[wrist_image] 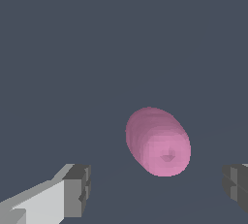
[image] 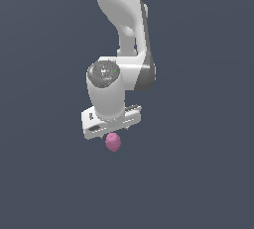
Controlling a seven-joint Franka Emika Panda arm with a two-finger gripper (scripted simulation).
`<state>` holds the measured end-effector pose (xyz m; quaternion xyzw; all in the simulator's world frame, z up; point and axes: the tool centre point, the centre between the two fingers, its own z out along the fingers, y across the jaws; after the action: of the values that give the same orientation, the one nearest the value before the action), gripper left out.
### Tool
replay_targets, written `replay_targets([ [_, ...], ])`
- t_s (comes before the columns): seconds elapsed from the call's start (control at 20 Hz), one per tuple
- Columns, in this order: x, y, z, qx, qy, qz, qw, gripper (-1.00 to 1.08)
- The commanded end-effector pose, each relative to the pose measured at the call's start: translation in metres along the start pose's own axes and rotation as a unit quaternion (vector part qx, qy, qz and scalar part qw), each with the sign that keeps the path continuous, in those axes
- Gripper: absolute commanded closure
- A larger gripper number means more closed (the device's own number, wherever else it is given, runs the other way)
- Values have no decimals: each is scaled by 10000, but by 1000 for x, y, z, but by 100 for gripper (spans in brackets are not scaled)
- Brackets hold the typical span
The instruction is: Pick up the object and move it to a goal position.
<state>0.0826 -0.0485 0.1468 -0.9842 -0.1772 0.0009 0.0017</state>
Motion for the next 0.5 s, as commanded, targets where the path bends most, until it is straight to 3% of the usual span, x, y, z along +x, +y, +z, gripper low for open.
replay_targets([
  [0.0, 3, 7, 1, -10, 4, -109, 9999, -92],
  [0.45, 4, 13, 4, -17, 3, -180, 9998, -92],
])
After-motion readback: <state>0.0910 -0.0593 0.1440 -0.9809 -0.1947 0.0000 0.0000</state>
